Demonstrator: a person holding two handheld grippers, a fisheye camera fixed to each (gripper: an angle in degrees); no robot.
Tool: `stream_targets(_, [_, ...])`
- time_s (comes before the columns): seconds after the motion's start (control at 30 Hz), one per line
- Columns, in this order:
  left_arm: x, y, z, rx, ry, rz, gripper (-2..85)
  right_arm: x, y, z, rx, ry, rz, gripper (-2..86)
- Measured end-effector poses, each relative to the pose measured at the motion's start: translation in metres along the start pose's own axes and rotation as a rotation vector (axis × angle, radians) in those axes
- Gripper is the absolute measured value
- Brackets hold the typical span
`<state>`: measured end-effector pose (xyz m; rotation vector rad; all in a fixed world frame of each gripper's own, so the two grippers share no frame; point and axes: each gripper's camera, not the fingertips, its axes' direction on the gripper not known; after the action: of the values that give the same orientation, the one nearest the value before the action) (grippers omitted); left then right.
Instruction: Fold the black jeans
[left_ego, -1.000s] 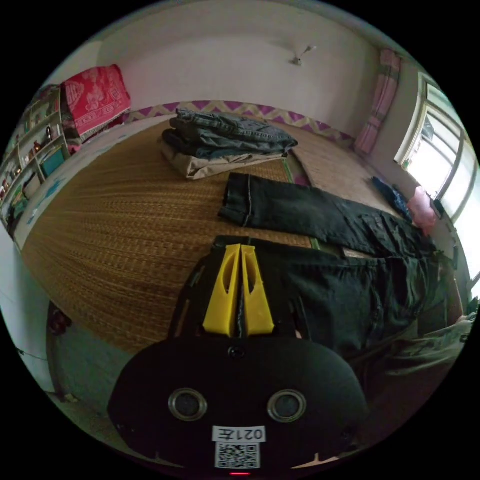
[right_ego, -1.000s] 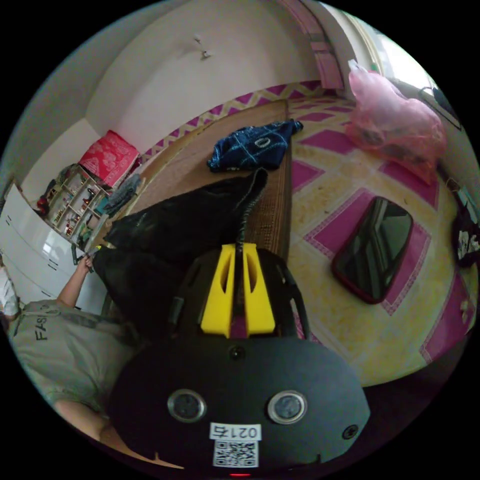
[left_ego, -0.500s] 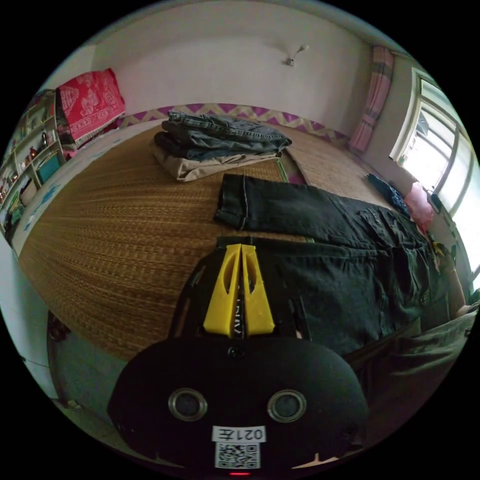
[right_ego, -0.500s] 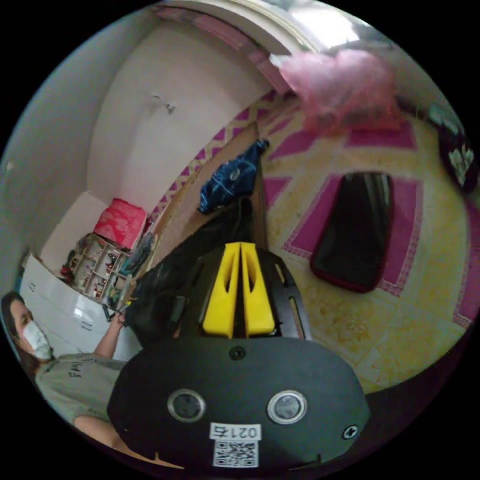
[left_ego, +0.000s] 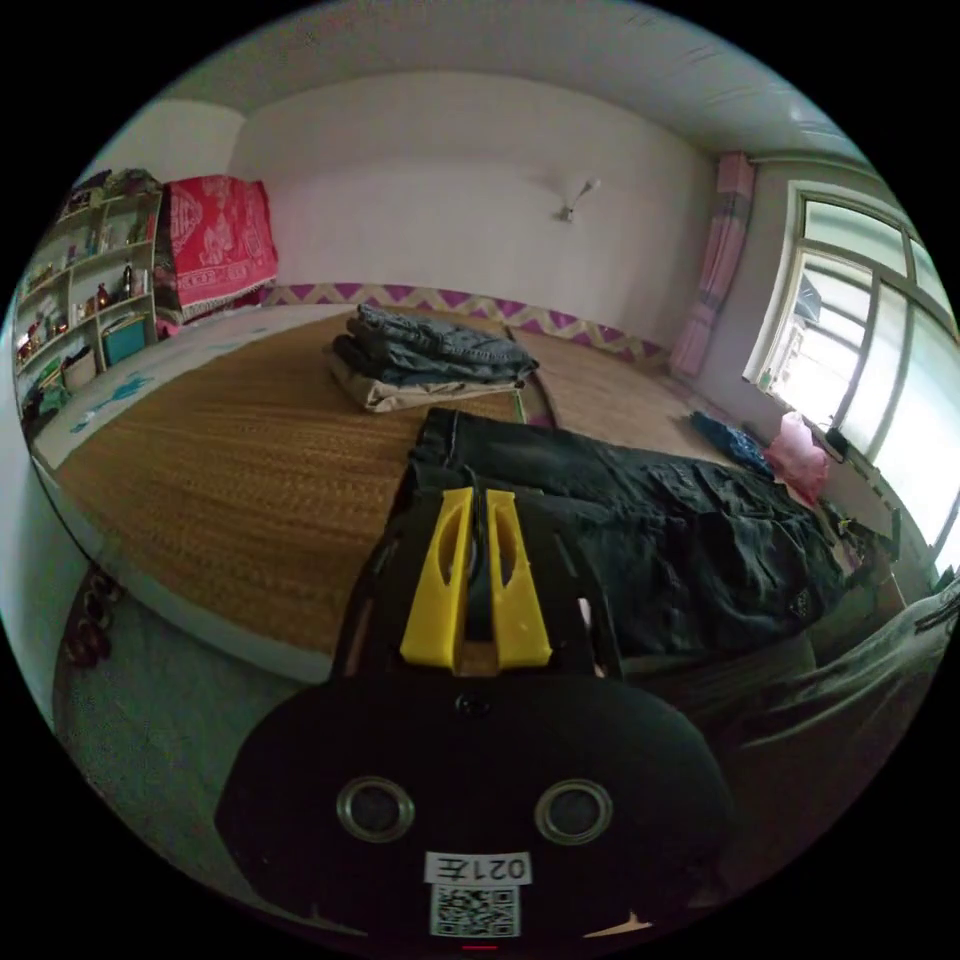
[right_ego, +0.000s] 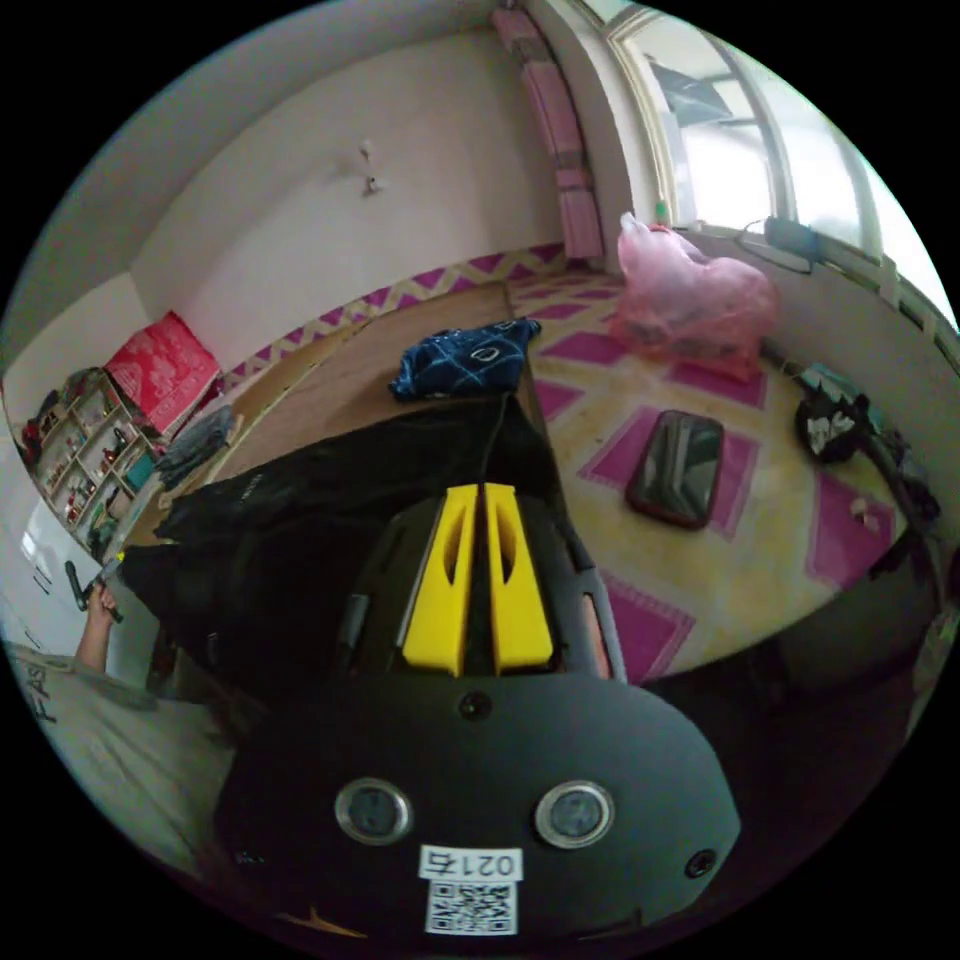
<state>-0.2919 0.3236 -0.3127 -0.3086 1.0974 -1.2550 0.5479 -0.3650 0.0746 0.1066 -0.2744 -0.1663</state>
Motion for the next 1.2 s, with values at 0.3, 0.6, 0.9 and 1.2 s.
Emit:
stream_targets(0.3, [-0.036,0.064,-0.032,-0.009,0.075,-0.374,11.5,0.042,0.120,-0.048,-0.022,-0.250,0.323,10.1])
stream_targets(0.6, [-0.066,0.068,0.010,-0.015,0.180,-0.511,11.2,0.090,0.175,-0.031,-0.022,-0.387,0.540,9.4])
stream_targets(0.9, [-0.089,0.063,0.026,0.005,0.284,-0.581,8.6,0.127,0.211,-0.015,0.034,-0.607,0.701,10.0])
stream_targets(1.2, [-0.101,0.062,0.056,-0.003,0.373,-0.669,0.0,0.132,0.226,-0.004,0.129,-0.712,0.675,4.4])
